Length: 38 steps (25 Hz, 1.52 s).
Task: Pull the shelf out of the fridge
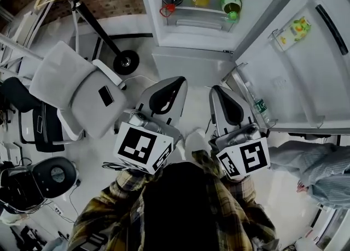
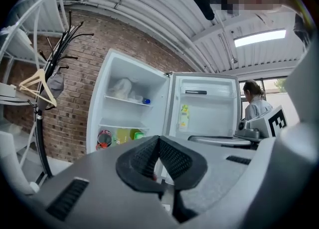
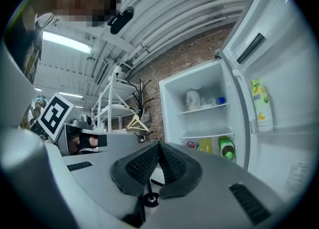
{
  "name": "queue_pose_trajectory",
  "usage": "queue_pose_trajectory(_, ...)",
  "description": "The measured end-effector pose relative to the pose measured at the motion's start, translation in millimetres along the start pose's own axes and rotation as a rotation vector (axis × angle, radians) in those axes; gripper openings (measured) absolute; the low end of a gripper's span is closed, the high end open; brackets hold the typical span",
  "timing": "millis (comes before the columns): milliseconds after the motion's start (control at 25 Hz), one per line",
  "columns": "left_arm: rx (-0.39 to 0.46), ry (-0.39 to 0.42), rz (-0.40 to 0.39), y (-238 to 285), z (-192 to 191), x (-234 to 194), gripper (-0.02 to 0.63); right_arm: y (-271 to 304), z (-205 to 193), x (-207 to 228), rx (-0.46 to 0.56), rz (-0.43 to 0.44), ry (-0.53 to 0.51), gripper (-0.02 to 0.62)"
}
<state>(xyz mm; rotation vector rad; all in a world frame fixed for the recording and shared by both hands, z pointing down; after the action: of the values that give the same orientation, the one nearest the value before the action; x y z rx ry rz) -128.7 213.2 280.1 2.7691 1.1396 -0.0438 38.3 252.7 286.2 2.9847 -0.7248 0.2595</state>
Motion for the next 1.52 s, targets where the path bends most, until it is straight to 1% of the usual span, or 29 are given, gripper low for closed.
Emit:
queue_pose_trajectory(160, -0.003, -0.015, -0.003, 15, -3, -17, 0.003, 20, -5, 11, -0.015, -0.006, 0.018, 0.017)
queue_pose_trajectory(320, 0.0, -0.021, 0.011, 38, -3, -35, 0.003, 44, -5, 28, -0.022, 0.01, 0.023, 0.017)
queue_pose_trajectory(720, 0.045, -0.004, 0.05, 129, 19, -69, 0.003, 112, 16, 109, 0.0, 0.062, 0.005, 0.017)
queue_pose_trajectory(960, 0.064, -0.012, 0.081, 165, 24, -82, 0.003, 137, 24, 143, 0.006, 0.087, -0.01, 0.017)
queue_pose_trajectory(1280, 0.053, -0.036, 0.079, 193, 25, -101, 0.003, 165, 24, 162, -0.005, 0.096, 0.01, 0.017)
queue_pose_trajectory(1520, 0.056, -0.037, 0.051, 216, 32, -124, 0.003, 192, 30, 174, 0.012, 0.058, 0.015, 0.017)
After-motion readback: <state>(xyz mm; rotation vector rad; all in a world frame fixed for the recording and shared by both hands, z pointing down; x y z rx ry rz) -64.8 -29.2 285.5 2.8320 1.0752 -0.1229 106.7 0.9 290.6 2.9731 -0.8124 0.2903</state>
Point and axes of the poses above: the fingertips, and each gripper's own axes: y forward along the fingers, x to its right, z out of its top, the point moved 9 cm from there along -y, backward along the fingers, and after that the axes turned 4 degrees about y, right-handed, at the moved point
